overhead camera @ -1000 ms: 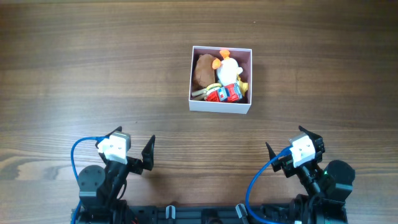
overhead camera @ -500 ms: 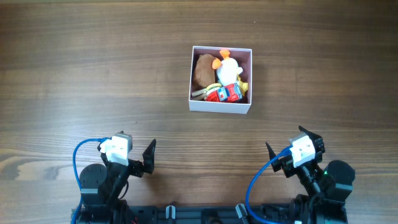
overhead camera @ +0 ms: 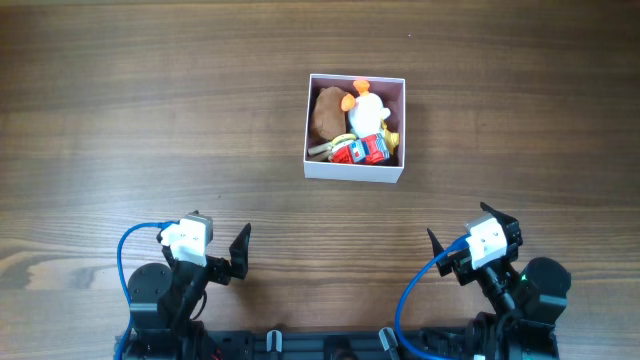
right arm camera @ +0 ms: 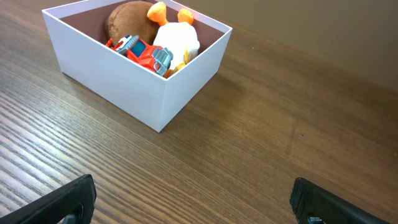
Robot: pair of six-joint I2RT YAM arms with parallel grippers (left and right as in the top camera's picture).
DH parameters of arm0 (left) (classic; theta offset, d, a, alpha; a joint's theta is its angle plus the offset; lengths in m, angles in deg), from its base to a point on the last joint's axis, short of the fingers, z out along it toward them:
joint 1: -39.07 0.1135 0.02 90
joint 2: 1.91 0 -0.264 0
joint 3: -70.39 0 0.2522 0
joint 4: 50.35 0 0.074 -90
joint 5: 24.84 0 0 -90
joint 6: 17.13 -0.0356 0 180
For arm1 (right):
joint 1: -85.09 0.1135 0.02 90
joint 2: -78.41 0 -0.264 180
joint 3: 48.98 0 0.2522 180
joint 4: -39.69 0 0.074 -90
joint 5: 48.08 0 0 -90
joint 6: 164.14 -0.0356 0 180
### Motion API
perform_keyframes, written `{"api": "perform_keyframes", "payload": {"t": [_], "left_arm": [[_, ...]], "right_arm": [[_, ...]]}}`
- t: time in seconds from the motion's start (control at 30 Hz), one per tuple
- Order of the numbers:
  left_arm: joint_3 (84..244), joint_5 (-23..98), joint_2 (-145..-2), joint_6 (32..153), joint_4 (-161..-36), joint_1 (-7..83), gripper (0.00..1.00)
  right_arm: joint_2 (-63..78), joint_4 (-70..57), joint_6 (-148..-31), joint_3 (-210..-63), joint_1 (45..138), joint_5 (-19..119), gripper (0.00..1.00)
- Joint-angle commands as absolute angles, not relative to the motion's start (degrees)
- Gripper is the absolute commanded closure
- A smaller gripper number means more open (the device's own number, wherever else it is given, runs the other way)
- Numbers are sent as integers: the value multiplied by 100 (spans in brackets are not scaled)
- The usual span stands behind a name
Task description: Pack container
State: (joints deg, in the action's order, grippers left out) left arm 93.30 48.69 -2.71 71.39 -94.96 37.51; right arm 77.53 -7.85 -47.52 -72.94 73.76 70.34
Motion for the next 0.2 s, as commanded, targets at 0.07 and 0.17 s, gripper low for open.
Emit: {"api": "perform_keyframes", "payload": {"t": [0.07, 0.17], "left_arm": [[9273, 4740, -218, 7028, -9498, 3714, 0], [9275, 4738, -218, 7028, -9498, 3714, 0]], "right_arm": [[7814, -794, -4866, -7243, 7400, 7019, 0], [7814, -794, -4862, -7243, 7400, 7019, 0]]}}
